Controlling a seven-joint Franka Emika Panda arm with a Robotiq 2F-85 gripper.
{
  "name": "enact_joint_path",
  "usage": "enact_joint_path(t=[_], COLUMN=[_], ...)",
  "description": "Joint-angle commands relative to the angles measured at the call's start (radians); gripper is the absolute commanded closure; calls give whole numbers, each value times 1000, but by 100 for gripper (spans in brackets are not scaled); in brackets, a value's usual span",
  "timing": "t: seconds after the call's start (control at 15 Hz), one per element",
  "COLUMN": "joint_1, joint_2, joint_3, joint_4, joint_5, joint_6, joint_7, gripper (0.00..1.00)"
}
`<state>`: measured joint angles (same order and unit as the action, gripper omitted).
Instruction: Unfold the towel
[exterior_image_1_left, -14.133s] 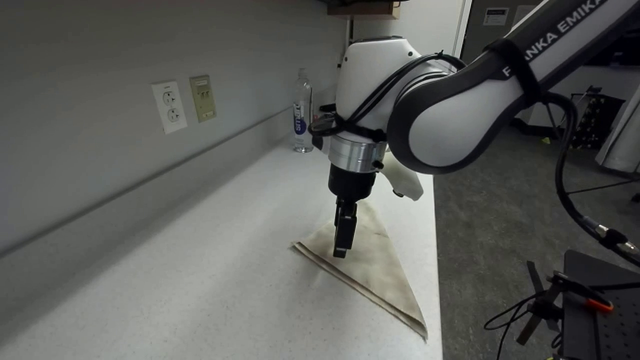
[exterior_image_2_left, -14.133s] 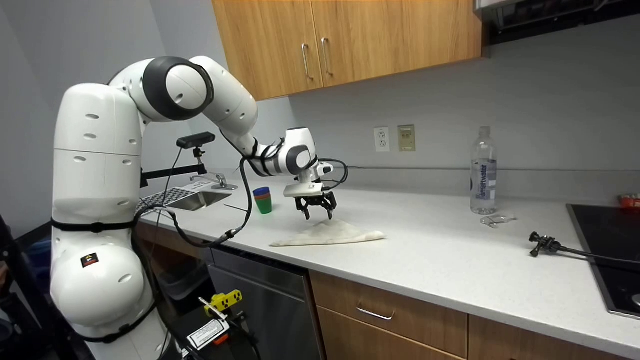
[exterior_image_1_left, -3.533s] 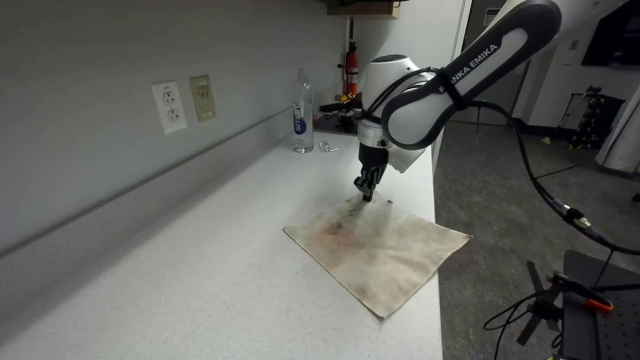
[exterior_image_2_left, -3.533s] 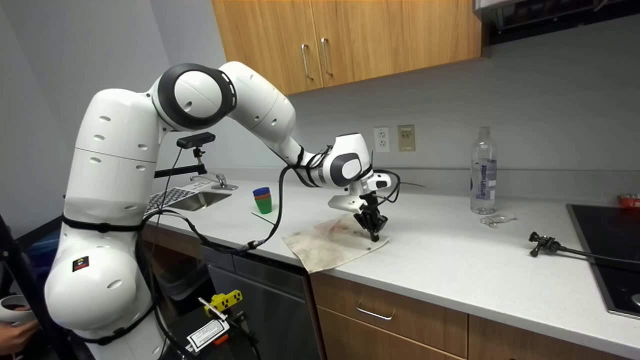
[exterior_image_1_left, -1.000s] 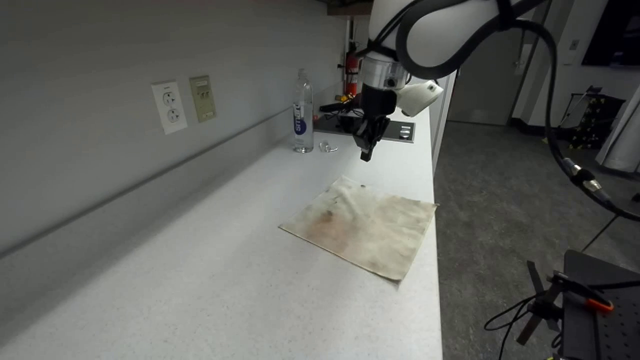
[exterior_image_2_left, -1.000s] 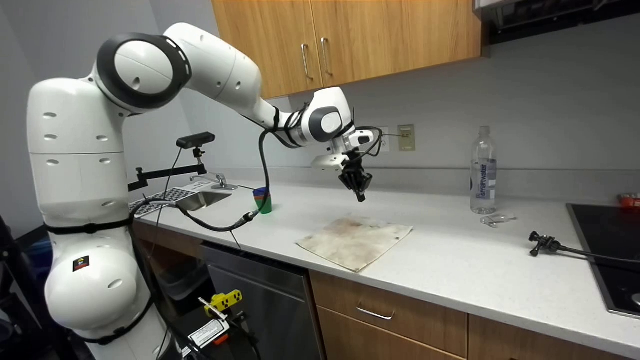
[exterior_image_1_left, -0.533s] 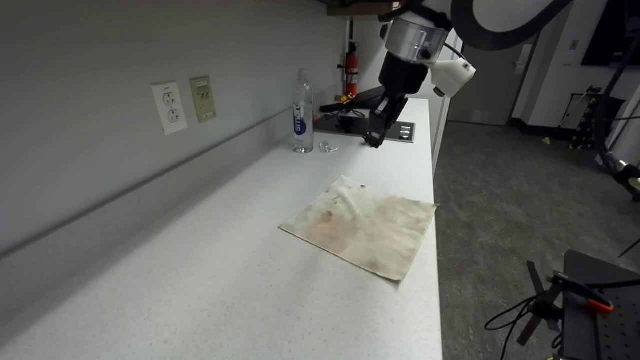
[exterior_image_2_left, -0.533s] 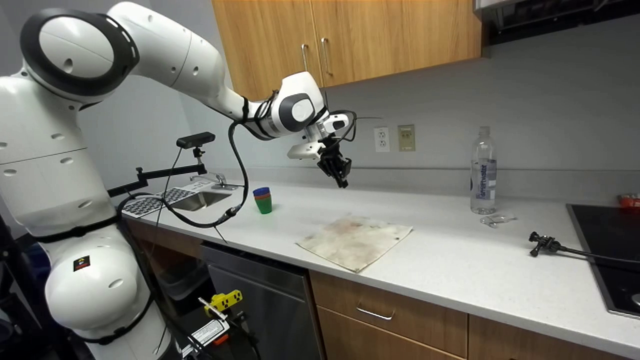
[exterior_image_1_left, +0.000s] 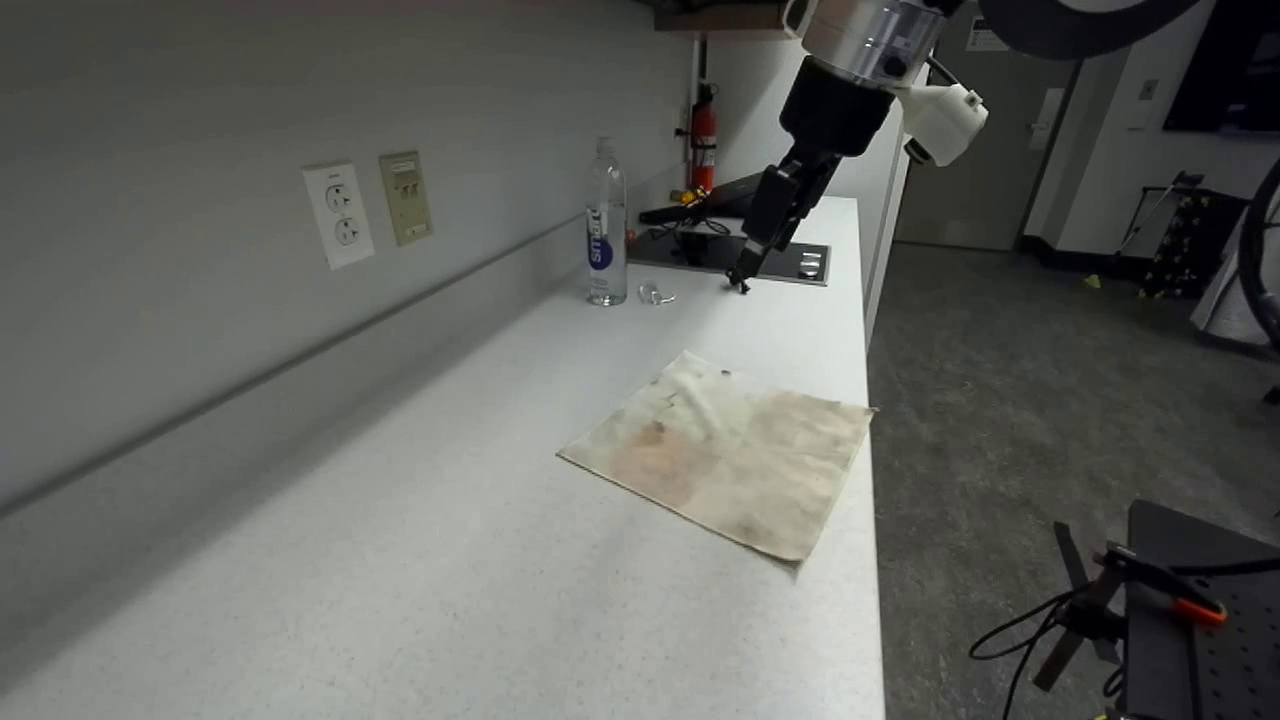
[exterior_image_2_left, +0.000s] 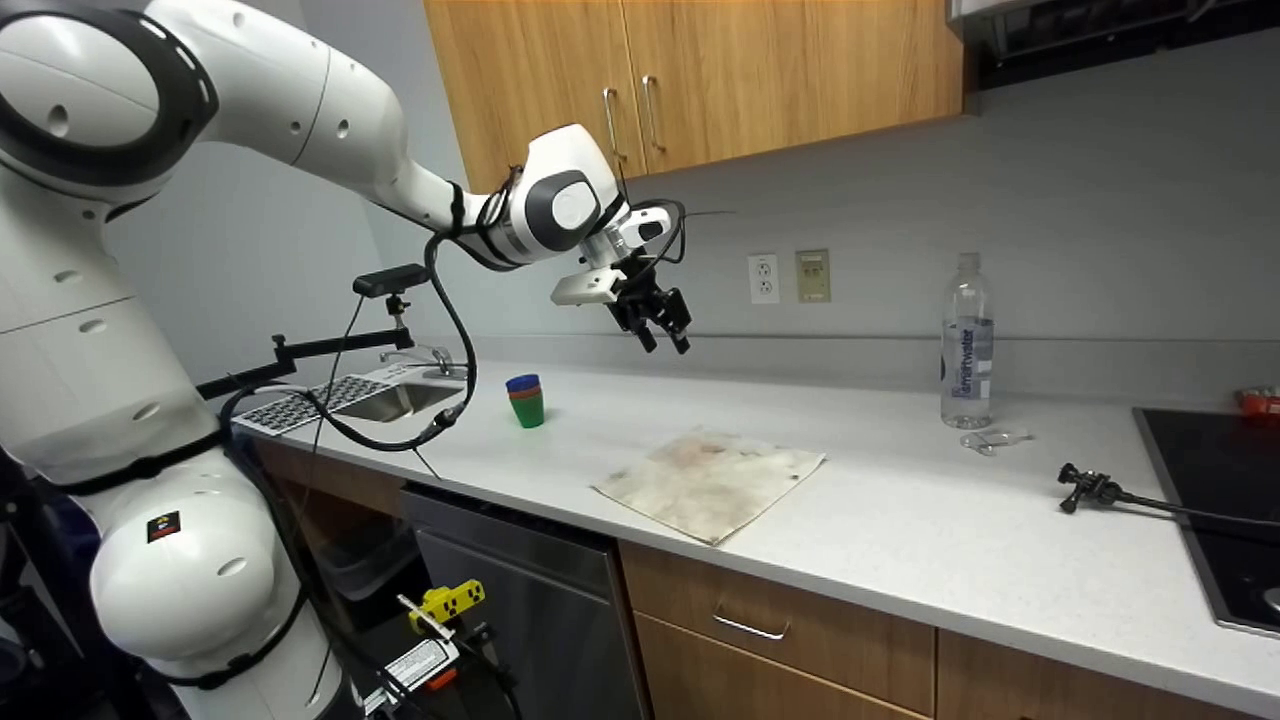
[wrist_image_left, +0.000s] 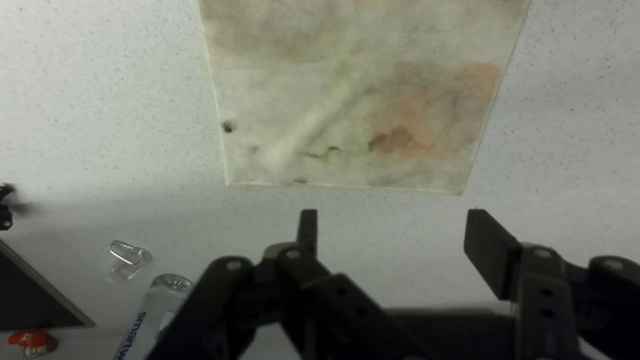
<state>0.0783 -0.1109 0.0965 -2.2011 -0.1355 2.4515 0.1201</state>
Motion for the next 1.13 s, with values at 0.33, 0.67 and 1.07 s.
enact_joint_path(t=[0.33,0.67,1.07], joint_1=[-3,-2,-2], joint_2=[-21,-16,-16], joint_3=[3,3,3], joint_4=[-16,-16,-16], joint_5=[16,16,16], joint_6=[33,33,33], joint_7=[-2,-2,-2], gripper=[0,0,0])
